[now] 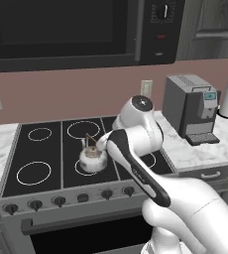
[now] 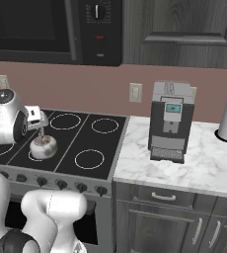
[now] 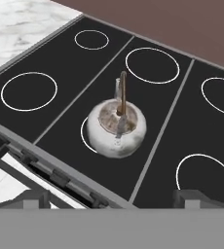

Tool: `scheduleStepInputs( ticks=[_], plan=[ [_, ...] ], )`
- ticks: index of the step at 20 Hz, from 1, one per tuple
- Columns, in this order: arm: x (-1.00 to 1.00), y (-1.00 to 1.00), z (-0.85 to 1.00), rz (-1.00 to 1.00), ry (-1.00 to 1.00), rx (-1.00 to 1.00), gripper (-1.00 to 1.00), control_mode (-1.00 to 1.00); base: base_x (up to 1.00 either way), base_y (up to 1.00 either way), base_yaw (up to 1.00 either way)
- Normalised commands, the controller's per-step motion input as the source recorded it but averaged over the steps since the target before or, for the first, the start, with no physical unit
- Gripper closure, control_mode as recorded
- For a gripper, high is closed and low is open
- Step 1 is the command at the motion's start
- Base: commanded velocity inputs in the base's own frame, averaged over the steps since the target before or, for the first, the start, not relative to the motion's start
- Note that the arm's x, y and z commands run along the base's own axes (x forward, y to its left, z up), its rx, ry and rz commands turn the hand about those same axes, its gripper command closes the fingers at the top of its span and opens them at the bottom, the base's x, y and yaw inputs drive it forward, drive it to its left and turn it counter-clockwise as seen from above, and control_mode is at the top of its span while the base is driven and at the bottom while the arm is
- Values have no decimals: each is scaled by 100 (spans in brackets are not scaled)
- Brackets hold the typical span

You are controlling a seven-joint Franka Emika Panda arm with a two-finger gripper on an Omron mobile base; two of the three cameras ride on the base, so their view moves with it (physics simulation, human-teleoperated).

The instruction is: The kettle is done boiling. Turn off the stove, then wait for 300 timesteps before moving the kettle to the dining table.

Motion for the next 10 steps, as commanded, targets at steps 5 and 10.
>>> scheduleStepInputs(
  ticks=[5, 10],
  plan=[
    [23, 6, 0, 0, 6, 0, -100, -100, 0, 0, 0],
    [27, 6, -7, 0, 6, 0, -100, -100, 0, 0, 0]
  ],
)
